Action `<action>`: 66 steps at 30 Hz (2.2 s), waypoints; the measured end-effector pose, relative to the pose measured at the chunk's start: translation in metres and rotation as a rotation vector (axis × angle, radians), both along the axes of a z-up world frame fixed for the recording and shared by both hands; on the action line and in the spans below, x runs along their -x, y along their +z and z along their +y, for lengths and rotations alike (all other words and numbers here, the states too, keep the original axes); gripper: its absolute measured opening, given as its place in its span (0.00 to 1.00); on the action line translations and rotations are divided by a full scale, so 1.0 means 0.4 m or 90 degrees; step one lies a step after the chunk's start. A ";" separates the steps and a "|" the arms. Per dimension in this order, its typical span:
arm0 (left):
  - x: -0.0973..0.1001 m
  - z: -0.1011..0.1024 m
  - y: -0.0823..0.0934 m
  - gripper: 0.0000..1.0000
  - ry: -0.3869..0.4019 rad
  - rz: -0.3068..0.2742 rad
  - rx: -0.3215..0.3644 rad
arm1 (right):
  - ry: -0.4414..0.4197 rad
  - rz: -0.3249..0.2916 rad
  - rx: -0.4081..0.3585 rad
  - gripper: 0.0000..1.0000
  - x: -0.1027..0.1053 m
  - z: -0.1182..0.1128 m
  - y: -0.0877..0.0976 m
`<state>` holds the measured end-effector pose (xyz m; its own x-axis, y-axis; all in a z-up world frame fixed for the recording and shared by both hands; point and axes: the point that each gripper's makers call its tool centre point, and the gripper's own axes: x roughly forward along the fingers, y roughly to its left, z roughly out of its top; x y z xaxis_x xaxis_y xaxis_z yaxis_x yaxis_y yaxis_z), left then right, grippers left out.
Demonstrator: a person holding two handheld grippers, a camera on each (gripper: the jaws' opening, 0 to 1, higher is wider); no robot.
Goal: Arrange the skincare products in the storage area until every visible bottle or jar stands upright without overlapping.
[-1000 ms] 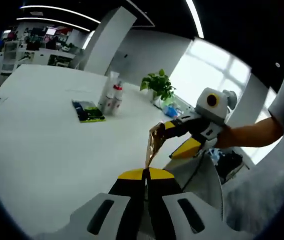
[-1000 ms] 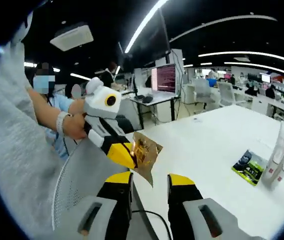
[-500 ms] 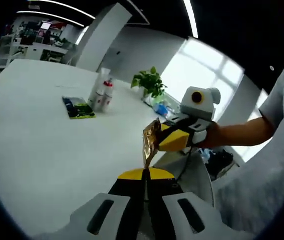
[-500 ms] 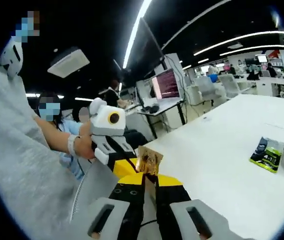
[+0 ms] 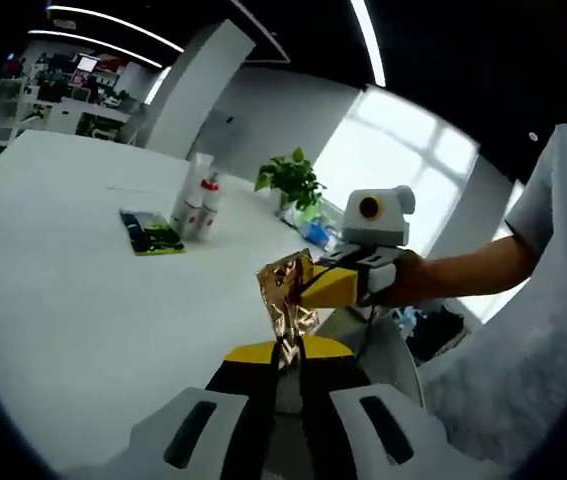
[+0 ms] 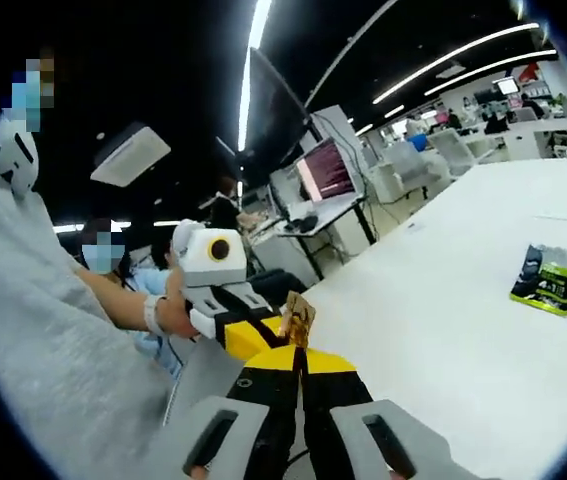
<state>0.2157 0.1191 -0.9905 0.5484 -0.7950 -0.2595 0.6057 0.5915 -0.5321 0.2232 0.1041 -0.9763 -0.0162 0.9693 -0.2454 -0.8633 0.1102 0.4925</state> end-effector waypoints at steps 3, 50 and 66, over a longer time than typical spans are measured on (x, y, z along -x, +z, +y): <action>-0.002 0.000 0.000 0.08 0.005 -0.001 -0.001 | 0.007 -0.002 0.006 0.00 0.003 -0.001 -0.006; -0.022 0.014 -0.027 0.05 0.034 -0.015 -0.059 | -0.084 0.132 -0.021 0.00 -0.003 -0.027 -0.036; -0.040 0.067 -0.163 0.00 -0.003 -0.167 -0.449 | -0.174 0.161 0.019 0.00 -0.059 -0.049 -0.085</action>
